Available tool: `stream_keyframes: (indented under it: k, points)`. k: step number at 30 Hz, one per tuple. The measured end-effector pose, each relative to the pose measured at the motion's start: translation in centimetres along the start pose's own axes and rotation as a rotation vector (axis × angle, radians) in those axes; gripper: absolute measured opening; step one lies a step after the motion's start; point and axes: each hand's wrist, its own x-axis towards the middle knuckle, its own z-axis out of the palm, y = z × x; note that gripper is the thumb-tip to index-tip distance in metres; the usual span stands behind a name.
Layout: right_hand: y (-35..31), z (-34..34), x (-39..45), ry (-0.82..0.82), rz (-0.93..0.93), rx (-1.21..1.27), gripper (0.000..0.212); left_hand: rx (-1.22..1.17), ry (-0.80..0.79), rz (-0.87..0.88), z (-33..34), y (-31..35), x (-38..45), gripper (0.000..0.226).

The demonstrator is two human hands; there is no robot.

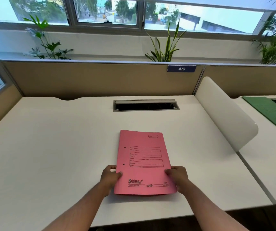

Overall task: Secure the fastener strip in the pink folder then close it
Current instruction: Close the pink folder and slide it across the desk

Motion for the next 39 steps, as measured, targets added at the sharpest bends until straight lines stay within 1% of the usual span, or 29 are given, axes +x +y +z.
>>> stream_keyframes:
  k: [5,10,17,20,27,34,39]
  points:
    - [-1.2,1.3,-0.1,-0.038,0.014,0.076,0.011,-0.046,0.039,0.0,-1.2,0.3,0.7,0.019]
    - [-2.5,3.4,-0.2,-0.082,-0.016,0.143,0.009,-0.074,0.054,0.015,-3.7,0.9,1.1,0.014]
    - [-6.4,8.1,0.7,-0.152,-0.097,0.099,0.009,-0.084,0.105,0.06,-8.8,2.9,3.6,0.014]
    - [-8.6,10.3,1.2,-0.162,-0.144,0.083,0.005,-0.08,0.136,0.072,-10.9,3.9,4.9,0.014]
    - [-13.2,16.7,3.3,-0.137,-0.208,0.008,0.002,-0.067,0.199,0.108,-16.3,7.4,9.1,0.016]
    - [-17.8,22.8,4.9,-0.092,-0.218,-0.033,0.004,-0.014,0.282,0.124,-21.1,11.0,13.3,0.008]
    - [-20.8,26.8,6.7,-0.055,-0.251,-0.086,0.004,0.046,0.33,0.129,-23.4,13.2,16.5,0.009]
